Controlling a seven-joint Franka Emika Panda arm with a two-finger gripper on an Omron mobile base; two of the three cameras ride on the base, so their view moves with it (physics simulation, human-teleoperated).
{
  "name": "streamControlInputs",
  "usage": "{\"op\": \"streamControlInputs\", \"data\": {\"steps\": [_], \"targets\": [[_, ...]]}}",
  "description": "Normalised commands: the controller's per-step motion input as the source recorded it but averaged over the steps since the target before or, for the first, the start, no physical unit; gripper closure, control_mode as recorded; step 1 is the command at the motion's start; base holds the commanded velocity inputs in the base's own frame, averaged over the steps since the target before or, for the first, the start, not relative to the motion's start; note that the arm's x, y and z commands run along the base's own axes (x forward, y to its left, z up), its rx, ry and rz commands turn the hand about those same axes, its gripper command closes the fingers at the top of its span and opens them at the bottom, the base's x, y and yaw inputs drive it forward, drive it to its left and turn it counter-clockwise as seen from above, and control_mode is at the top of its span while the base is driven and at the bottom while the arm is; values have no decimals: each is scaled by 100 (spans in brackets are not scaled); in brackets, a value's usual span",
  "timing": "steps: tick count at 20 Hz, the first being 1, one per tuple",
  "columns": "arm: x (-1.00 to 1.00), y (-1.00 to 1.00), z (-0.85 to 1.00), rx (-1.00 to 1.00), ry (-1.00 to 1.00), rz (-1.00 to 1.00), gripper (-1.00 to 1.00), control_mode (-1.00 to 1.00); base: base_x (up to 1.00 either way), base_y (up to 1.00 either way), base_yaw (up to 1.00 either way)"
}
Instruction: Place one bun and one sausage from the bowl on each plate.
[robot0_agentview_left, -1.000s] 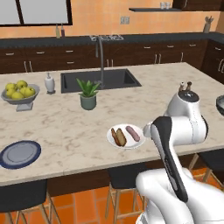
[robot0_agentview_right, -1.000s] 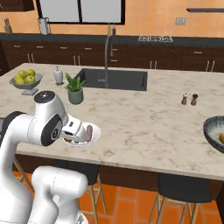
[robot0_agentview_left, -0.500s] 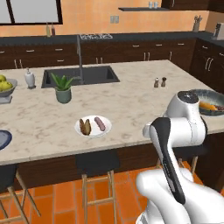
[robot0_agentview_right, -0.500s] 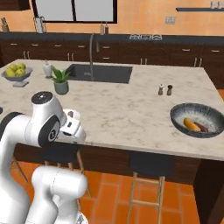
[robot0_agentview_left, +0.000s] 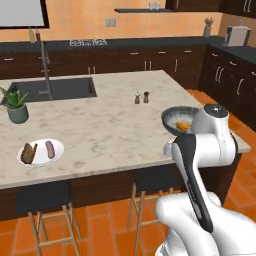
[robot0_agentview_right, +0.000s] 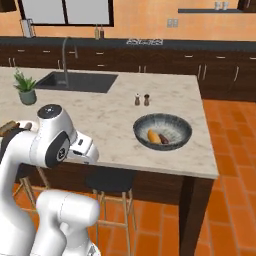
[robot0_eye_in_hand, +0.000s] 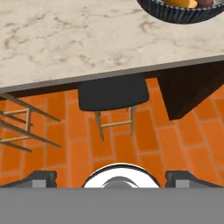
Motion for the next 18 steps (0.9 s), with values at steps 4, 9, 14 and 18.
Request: {"op": "streamControlInputs", "data": {"steps": [4,9,14,18], "targets": [[0,0,0,0,0,0,-100,100,0,-89,-1],[0,0,0,0,0,0,-100,100,9,-59,0],[0,0,0,0,0,0,-100,100,45,-23,0],[0,0,0,0,0,0,-100,100,61,-20,0]]}}
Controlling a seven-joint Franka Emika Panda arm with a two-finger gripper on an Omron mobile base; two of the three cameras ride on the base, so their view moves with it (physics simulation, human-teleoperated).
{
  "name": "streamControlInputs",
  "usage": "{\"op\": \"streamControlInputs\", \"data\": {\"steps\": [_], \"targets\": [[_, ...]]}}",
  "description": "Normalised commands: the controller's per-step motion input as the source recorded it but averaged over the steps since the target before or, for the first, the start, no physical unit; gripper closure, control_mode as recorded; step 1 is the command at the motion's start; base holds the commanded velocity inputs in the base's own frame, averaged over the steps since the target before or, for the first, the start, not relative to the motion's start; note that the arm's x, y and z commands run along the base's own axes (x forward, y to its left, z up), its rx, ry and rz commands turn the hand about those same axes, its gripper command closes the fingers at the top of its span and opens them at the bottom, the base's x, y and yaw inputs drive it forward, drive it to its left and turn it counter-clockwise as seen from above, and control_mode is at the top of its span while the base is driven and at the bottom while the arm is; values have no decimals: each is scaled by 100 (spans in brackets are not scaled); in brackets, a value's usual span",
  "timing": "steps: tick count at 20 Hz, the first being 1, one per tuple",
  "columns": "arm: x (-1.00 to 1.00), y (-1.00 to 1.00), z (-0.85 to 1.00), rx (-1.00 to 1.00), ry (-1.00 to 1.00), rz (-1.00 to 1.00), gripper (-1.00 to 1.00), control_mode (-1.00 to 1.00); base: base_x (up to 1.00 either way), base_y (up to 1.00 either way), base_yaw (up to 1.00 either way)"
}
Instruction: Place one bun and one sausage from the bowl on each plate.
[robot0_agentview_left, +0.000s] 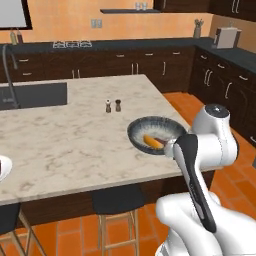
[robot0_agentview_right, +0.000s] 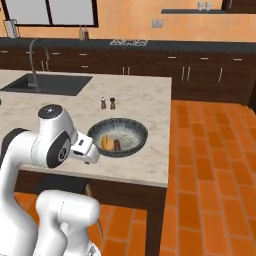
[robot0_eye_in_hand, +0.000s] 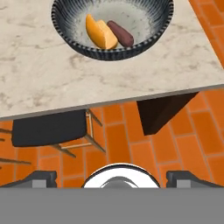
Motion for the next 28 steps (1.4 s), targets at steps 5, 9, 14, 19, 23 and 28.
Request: {"op": "streamControlInputs", "data": {"steps": [5,9,14,19,23,28], "targets": [[0,0,0,0,0,0,-100,100,38,-34,0],[0,0,0,0,0,0,-100,100,19,-49,0],[0,0,0,0,0,0,-100,100,46,-10,0],[8,0,0,0,0,0,-100,-100,39,0,0],[85,28,0,0,0,0,-100,-100,0,0,0],[100,20,0,0,0,0,-100,-100,0,0,0]]}}
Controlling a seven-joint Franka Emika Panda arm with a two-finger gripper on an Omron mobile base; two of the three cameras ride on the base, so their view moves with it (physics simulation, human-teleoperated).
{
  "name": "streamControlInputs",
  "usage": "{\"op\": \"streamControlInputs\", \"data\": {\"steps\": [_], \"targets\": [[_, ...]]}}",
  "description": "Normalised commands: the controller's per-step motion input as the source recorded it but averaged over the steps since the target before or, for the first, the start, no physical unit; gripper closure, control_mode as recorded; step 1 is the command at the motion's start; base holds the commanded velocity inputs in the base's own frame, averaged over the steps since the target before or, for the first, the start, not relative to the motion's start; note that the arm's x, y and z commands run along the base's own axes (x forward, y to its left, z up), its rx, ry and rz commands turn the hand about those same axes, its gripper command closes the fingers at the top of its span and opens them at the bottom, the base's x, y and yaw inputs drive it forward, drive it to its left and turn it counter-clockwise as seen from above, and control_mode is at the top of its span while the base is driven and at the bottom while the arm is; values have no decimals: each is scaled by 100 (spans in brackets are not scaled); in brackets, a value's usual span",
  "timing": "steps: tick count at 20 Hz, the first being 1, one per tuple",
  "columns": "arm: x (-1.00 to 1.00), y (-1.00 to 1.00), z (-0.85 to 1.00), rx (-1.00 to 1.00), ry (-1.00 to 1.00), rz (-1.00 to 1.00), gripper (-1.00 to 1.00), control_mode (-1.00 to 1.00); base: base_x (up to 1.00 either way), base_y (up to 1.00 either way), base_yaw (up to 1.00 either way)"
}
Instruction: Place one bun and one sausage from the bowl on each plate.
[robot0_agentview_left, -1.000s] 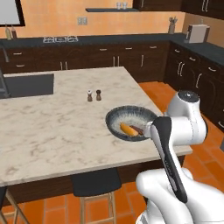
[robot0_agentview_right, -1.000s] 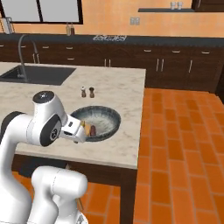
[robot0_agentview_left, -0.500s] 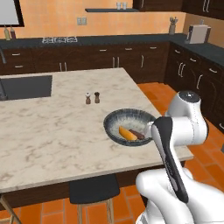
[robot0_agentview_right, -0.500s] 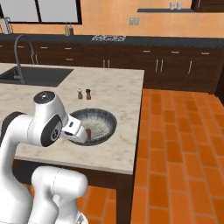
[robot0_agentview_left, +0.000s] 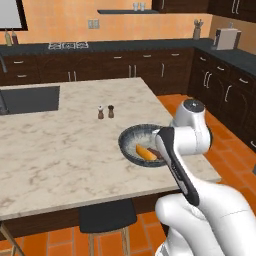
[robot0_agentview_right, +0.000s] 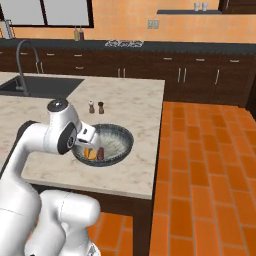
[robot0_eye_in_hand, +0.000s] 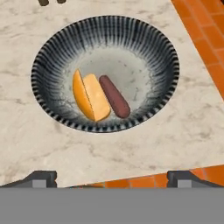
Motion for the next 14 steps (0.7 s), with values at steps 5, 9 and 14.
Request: {"op": "streamControlInputs", "data": {"steps": [5,9,14], "targets": [[100,33,-14,0,6,0,-100,-100,0,0,0],[66,19,-35,1,15,0,-100,-100,0,0,0],[30,7,-45,1,19,1,-100,-100,0,0,0]]}}
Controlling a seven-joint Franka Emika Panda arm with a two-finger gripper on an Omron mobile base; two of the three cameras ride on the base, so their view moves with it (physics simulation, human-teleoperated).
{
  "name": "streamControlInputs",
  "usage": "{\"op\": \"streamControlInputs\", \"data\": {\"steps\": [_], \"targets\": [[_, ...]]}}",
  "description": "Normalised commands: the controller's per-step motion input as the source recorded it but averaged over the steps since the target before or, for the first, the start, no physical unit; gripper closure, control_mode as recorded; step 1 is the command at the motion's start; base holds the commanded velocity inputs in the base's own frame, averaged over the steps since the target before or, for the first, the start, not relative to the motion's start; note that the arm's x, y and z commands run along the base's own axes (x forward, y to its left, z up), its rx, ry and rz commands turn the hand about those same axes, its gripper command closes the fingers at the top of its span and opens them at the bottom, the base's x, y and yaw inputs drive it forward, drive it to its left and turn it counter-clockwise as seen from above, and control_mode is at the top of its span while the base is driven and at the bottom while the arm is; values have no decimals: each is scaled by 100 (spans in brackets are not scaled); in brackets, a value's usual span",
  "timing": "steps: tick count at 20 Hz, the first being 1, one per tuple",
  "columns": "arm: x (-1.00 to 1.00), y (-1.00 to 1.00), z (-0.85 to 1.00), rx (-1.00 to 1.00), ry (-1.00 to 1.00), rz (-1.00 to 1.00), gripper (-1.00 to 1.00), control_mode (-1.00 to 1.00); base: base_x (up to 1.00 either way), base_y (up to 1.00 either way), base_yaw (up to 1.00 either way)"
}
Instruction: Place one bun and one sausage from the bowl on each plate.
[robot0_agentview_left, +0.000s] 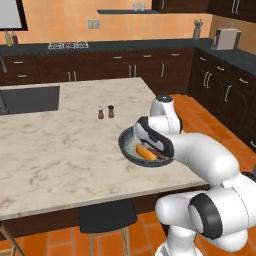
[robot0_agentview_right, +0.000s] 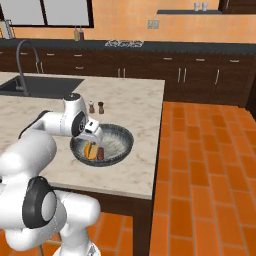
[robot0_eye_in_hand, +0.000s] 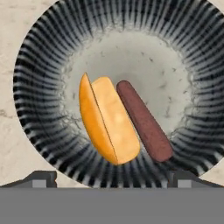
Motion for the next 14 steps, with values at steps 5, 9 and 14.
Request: {"op": "streamControlInputs", "data": {"steps": [5,9,14], "targets": [[0,0,-44,1,3,1,-100,-100,0,0,0],[3,1,-39,0,0,0,-100,-100,0,0,0],[4,2,-32,0,0,0,-100,-100,0,0,0]]}}
